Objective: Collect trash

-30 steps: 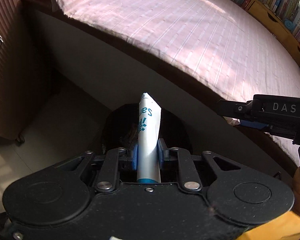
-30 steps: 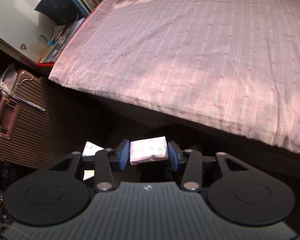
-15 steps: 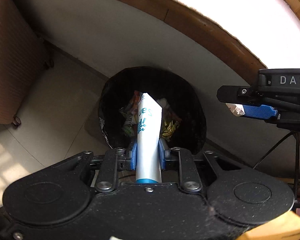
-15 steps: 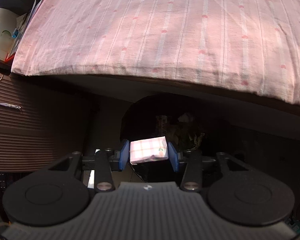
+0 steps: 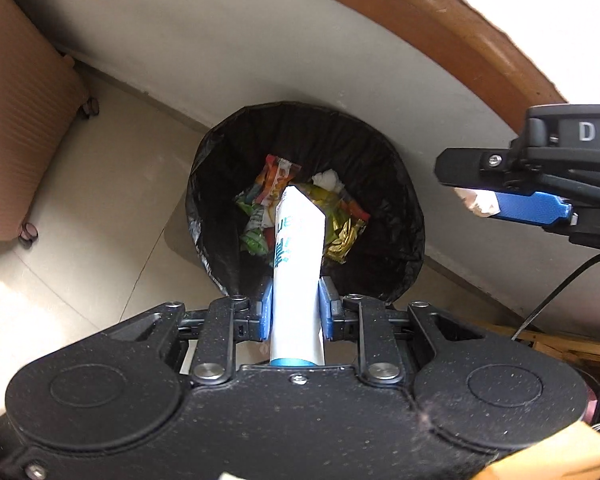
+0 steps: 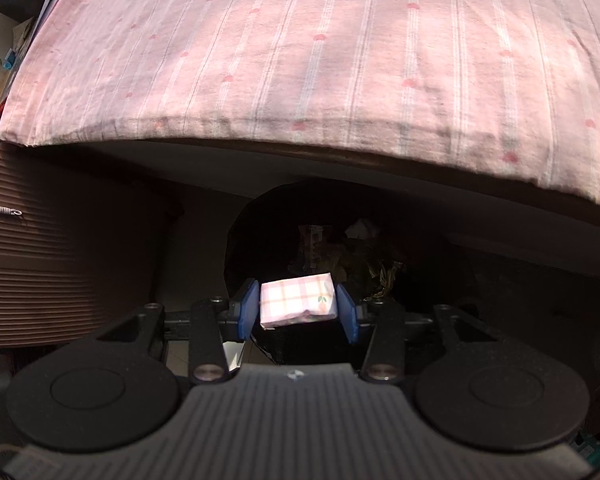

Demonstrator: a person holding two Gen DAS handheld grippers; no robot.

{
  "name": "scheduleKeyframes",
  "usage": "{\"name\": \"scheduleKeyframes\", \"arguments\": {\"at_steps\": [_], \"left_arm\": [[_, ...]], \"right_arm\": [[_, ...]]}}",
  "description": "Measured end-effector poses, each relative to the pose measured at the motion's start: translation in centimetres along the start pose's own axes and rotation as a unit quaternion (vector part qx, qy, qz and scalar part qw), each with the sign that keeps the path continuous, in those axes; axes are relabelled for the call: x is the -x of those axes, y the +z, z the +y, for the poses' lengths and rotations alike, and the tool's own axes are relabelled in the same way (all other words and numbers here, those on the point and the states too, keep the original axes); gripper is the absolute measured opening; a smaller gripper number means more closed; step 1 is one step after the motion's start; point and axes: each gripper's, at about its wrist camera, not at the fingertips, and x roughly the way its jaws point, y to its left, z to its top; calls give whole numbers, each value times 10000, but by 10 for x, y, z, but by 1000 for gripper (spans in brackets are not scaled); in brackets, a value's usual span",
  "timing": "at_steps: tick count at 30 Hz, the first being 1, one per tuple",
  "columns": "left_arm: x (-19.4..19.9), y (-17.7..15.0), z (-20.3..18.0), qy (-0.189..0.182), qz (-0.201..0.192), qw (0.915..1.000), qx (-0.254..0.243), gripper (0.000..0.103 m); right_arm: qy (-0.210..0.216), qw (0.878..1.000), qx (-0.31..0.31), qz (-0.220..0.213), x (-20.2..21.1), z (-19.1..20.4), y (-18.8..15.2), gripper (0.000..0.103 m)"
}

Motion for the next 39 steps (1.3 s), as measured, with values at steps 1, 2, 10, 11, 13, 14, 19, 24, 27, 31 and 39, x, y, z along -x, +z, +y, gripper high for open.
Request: {"name": "scheduleKeyframes", "arguments": {"at_steps": [1,2,10,11,13,14,19,24,27,31,39], "left_arm": [[0,0,-1,8,-14,10000,-30,24],[-1,1,-1,20,-24,10000,-50,25],[3,10,4,2,-118,9999,86,36],[4,11,4,-1,-130,9999,103,37],[5,14,5,-12,-168,9998,133,38],[6,14,6,-13,-187,9997,148,41],[10,15,4,-23,-242,9997,94,48],[10,17,3,4,-221,9998,30,52],[9,16,2,23,-212,9998,-6,55],[9,14,1,53,-232,9997,-46,58],[8,12,5,5,-233,9997,6,59]], "right_arm": [[-1,10000,-12,-2,-1,-1,1,49],[-8,10000,-17,-9,-1,-1,2,50],[31,10000,-18,-79,4,0,7,59],[44,9999,-17,-95,4,1,8,61],[57,9999,-8,-113,6,0,9,61],[58,9999,-14,-119,6,1,10,62],[62,9999,-35,-127,6,-1,8,62],[60,9999,-32,-135,7,-1,6,63],[59,9999,-9,-142,7,-3,6,64],[25,9999,-28,-162,6,1,6,65],[6,9999,-64,-159,8,-2,2,67]]}}
